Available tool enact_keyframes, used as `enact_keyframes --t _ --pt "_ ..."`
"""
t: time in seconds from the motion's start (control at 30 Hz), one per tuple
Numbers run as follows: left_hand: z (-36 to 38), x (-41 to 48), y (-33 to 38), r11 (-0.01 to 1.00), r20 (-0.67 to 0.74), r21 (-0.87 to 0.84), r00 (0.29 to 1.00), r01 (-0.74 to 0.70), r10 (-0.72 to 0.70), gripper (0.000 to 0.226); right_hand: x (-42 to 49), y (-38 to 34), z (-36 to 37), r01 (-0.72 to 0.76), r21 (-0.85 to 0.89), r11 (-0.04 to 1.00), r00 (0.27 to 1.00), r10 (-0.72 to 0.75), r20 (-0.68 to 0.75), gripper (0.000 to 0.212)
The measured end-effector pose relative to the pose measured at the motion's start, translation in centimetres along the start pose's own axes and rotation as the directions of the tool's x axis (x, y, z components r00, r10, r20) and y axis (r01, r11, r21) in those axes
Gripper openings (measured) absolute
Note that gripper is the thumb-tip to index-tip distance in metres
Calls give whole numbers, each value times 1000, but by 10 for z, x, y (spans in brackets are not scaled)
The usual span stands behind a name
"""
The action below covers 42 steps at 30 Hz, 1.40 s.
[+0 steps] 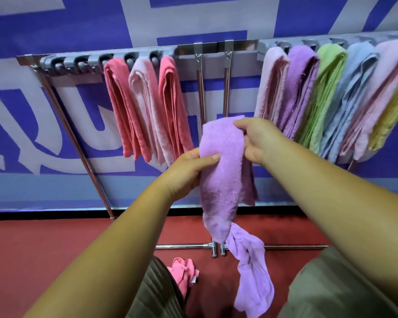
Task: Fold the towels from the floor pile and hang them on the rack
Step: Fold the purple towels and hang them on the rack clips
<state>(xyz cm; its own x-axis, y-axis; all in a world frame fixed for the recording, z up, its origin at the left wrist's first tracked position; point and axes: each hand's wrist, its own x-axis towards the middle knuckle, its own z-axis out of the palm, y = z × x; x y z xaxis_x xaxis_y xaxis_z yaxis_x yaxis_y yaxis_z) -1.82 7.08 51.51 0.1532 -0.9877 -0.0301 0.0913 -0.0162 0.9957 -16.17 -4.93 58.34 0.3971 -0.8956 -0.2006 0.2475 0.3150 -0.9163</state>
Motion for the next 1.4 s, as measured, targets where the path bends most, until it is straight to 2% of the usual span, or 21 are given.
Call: enact_keyframes --t 0.07,0.17,0.23,0.3,0.4,0.47,0.53,0.6,0.67,0.73,0.9,1.03,1.1,1.17,1.27,1.37,1.4 --pt "7 3 3 999 -6 -35 1000 -21 21 28 -1 -5 -5 -25 34 999 999 24 24 15" --pt "12 9 10 993 -44 -99 997 -62 58 35 -1 -12 -15 -136 60 989 988 131 79 18" --pt "13 15 15 983 -80 -161 994 -82 70 37 -2 -12 -22 -197 -58 979 972 203 120 24" --pt "14 20 22 978 -131 -199 991 -67 41 38 0 -7 -26 -187 -244 952 963 227 149 30" --pt "13 27 26 963 -193 -263 981 -54 2 35 -1 7 -24 -71 -324 944 977 131 168 28" --pt "10 29 27 947 -232 -321 972 -30 -48 31 1 16 -22 14 -380 925 990 40 135 35" --pt "6 31 27 934 -254 -356 964 -12 -84 25 4 24 -22 41 -486 873 996 6 94 44" --pt "2 31 26 919 -274 -394 956 -13 -104 19 0 29 -22 16 -544 839 997 31 77 42" --pt "-3 31 25 903 -285 -426 954 -43 -89 18 -1 35 -20 -17 -539 842 993 76 88 42" --pt "-3 28 27 905 -303 -422 950 -59 -79 28 1 38 -20 -17 -516 857 991 84 106 42" --pt "-5 25 28 897 -335 -436 938 -71 -89 41 1 36 -16 -8 -372 928 975 90 203 26" --pt "-3 27 26 858 -358 -504 928 -96 -106 39 -10 32 -11 -59 -240 969 961 120 249 25" --pt "2 27 26 841 -350 -530 932 -111 -97 30 -11 33 -8 -96 -206 974 948 152 278 27" --pt "7 30 27 807 -344 -579 932 -116 -113 20 -10 38 -6 -136 -211 968 934 196 298 32" --pt "15 31 29 780 -313 -616 943 -111 -114 26 -11 45 -4 -165 -251 954 931 235 280 35" --pt "14 38 28 723 -308 -673 948 -156 -83 49 -13 51 -2 -161 -277 947 933 237 272 33" --pt "14 38 30 726 -315 -669 945 -157 -87 50 -14 52 -3 -161 -278 947 929 241 282 39"
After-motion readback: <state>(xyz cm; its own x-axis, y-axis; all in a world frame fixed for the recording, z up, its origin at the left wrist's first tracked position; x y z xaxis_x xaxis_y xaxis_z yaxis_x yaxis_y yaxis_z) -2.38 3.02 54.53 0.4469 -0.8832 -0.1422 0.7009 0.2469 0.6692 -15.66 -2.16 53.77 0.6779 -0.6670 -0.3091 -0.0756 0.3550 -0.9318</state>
